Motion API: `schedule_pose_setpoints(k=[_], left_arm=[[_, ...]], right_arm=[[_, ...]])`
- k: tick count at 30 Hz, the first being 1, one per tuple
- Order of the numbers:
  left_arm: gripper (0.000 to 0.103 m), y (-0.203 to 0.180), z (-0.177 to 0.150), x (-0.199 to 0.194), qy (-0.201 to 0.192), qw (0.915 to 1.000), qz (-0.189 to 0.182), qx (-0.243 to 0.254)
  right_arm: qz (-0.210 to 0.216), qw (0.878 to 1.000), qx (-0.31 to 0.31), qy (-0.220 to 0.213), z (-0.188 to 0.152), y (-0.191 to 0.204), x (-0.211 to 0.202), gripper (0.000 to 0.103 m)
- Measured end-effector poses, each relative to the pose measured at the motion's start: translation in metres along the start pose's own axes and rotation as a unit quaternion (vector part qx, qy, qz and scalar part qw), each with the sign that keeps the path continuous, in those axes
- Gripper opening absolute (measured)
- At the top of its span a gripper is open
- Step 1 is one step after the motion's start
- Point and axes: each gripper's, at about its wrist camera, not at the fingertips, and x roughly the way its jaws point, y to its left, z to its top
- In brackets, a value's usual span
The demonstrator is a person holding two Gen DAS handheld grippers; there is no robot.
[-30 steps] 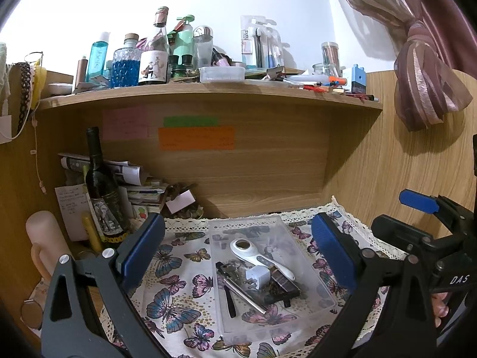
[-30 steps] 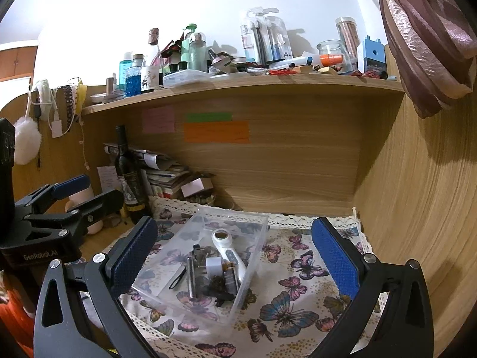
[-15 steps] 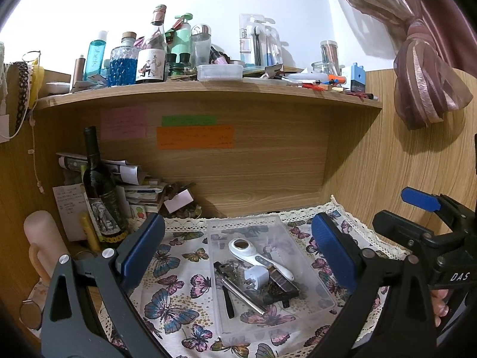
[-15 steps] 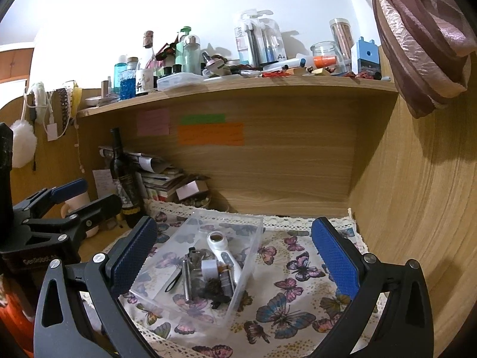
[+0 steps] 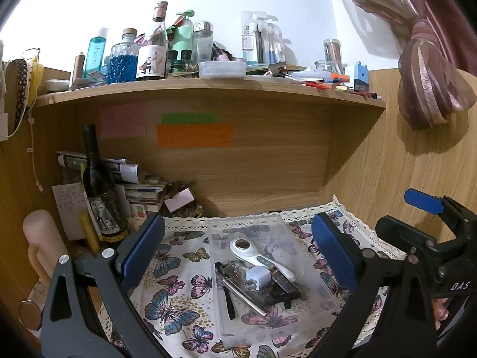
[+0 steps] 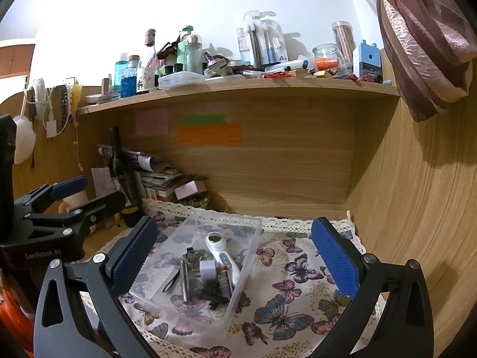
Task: Organize rigid objects
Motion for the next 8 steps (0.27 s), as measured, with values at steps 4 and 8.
schedule_pose_setpoints(k=[4,8], left_arm=[[0.100,0.0009,0.0002,0.0010,0.001,1.0000,0.001,-0.001],[0.100,0.0012,-0.0004,0.0017,0.003,1.0000,-0.002,0.000]], right_arm=[[0.002,1.000,0.000,0.003,-0.0003,0.0001,0.0025,0.103],[0.004,1.000,0.000,0.005,-0.0006,-0.0001,0.0046,0.103]])
